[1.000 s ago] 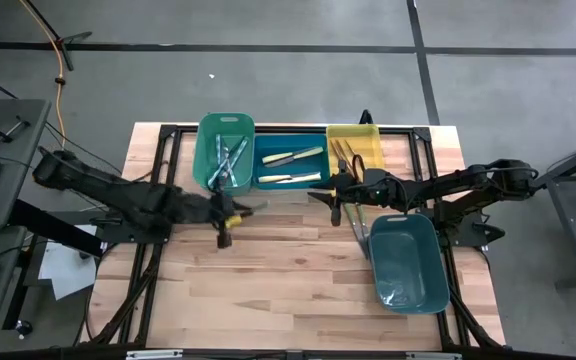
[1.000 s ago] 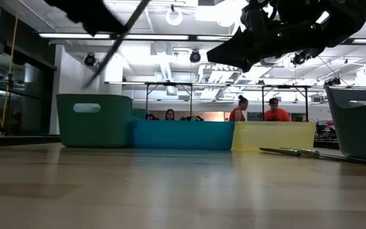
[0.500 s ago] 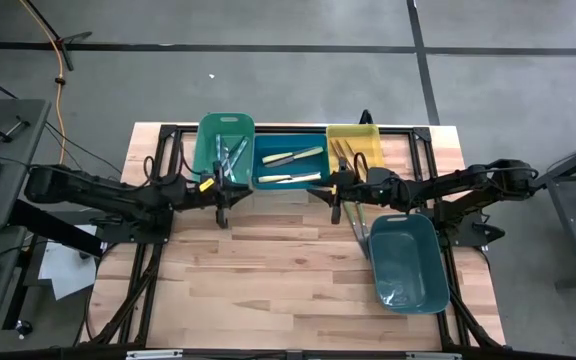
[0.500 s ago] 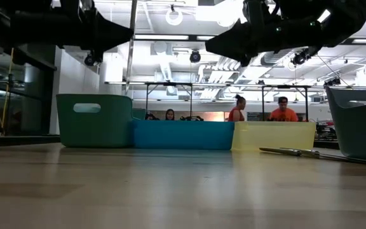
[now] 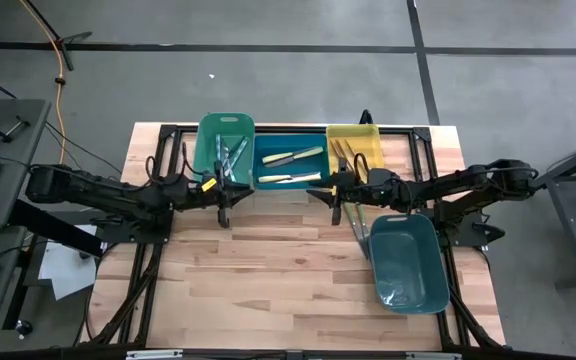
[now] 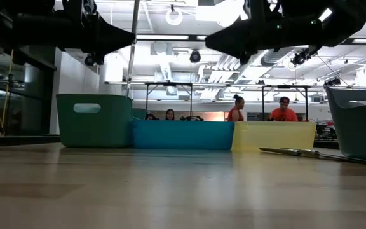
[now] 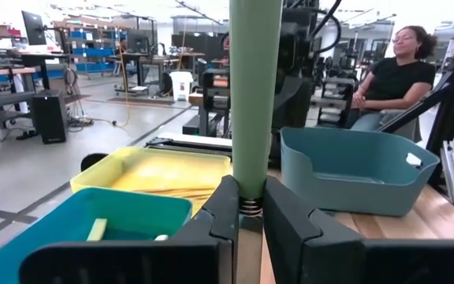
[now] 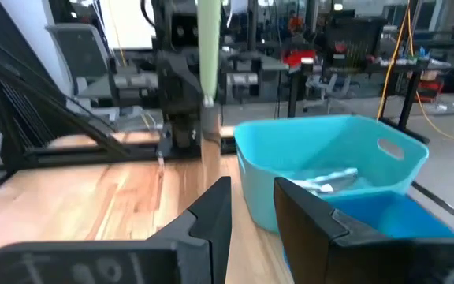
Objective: Sort silverware by color (type)
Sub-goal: Put the green knife into the green bin
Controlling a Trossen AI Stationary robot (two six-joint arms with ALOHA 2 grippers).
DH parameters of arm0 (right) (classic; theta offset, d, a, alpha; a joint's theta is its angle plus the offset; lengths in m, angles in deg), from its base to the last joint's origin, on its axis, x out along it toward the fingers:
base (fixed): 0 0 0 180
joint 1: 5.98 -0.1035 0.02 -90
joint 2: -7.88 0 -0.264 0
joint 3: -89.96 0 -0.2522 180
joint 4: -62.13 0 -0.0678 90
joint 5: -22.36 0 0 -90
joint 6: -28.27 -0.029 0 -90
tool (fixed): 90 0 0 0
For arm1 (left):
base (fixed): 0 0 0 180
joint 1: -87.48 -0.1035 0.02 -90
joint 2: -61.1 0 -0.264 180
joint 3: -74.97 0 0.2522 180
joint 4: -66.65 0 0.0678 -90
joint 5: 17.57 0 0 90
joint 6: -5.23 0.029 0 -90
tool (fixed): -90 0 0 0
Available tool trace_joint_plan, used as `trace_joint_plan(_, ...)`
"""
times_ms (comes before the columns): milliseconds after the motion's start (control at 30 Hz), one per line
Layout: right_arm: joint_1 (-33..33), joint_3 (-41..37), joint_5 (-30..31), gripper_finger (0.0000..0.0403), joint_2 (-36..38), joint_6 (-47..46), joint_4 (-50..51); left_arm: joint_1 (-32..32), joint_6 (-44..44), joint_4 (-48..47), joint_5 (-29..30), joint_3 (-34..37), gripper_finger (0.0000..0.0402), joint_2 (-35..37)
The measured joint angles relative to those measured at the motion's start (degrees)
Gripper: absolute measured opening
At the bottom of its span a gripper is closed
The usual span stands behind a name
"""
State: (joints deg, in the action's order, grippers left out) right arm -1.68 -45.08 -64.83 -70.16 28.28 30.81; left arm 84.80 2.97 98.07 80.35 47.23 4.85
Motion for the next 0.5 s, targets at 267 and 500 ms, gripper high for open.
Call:
trace_joint_plan(267, -0.2, 0.9, 0.0, 0.0121, -4.0, -1.3, -7.5, 0.0, 0.6, 11.3, -0.2, 0.0, 0.0027, -10.5)
trace_joint_plan(500, -0.1, 9.6, 0.0, 0.0204, -14.6, -1.2, -7.7, 0.0, 1.5, 14.8, -0.5, -3.3, 0.0027, -18.4)
